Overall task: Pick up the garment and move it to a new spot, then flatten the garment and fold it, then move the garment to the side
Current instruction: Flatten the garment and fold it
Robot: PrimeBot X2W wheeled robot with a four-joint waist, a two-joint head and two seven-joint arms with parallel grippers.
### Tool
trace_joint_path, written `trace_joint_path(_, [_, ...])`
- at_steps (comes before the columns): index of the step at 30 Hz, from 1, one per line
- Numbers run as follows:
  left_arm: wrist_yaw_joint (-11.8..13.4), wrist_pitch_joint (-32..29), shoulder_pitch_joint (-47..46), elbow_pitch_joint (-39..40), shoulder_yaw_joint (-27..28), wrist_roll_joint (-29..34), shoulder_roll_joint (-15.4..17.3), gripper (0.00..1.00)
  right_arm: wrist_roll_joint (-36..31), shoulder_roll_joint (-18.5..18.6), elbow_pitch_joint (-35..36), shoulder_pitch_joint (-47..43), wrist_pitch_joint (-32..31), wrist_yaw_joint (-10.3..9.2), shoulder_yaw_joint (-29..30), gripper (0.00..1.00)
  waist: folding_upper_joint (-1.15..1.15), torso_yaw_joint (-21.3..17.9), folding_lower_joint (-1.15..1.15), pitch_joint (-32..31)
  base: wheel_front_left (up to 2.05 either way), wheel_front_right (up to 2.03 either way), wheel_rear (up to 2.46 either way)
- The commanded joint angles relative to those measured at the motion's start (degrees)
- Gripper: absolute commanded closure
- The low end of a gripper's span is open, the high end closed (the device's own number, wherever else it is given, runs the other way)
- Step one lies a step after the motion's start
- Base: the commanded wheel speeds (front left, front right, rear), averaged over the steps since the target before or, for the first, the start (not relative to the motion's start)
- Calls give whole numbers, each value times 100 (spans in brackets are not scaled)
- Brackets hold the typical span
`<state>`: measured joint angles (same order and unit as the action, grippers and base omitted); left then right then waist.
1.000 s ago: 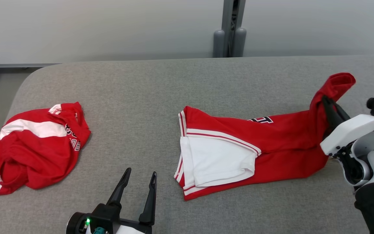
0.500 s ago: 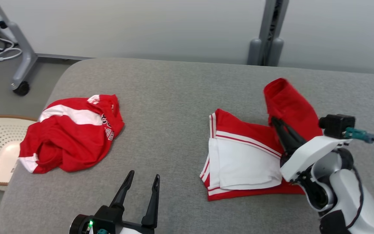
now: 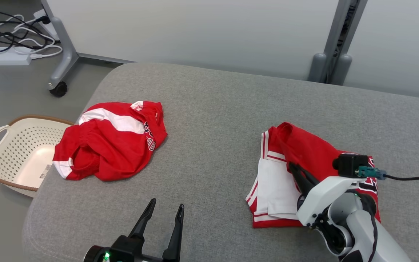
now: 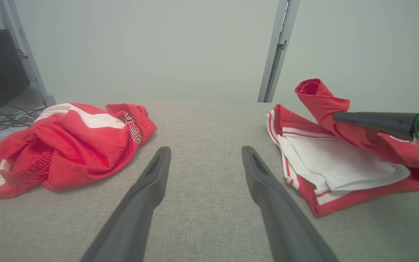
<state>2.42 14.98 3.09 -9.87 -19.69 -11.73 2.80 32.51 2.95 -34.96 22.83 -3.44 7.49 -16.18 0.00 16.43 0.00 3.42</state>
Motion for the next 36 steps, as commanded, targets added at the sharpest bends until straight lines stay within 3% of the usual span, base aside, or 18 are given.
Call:
trace_joint_path(1, [-32, 26, -51, -36, -15, -2, 21, 0, 202, 9, -166, 66, 121, 0, -158, 100, 0, 82, 0, -26, 0, 0, 0])
trace_joint_path(10, [-43, 26, -23, -113, -35, 17, 20, 0, 660, 14, -870, 334, 501, 0, -765, 100, 0, 236, 0, -58, 0, 0, 0])
trace_joint_path(11, [-44, 26, -17, -119, -39, 18, 20, 0, 719, 11, -948, 372, 542, 0, -816, 95, 0, 246, 0, -61, 0, 0, 0])
trace_joint_path(13, [-37, 26, -7, -126, -44, 13, 20, 0, 869, 11, -1063, 417, 597, 0, -952, 50, 0, 253, 0, -67, 0, 0, 0])
trace_joint_path(14, [-28, 26, 1, -129, -40, 4, 20, 0, 950, 10, -1122, 445, 633, 0, -1007, 0, 0, 248, 0, -72, 0, 0, 0])
trace_joint_path(24, [68, 26, 78, -105, 55, -25, 20, 0, 1794, 21, -769, 501, 1117, 0, -1844, 0, 0, -55, 0, -256, 0, 0, 0])
trace_joint_path(29, [99, 26, 54, -39, 134, -228, 20, 0, 1506, 21, -925, 597, 1552, 0, -1735, 0, 0, -401, 0, -308, 0, 0, 0])
trace_joint_path(36, [175, 25, -96, -3, 291, -535, 20, 0, 787, 103, -1207, 657, 1838, 0, -1152, 0, 0, -1008, 0, -280, 0, 0, 0])
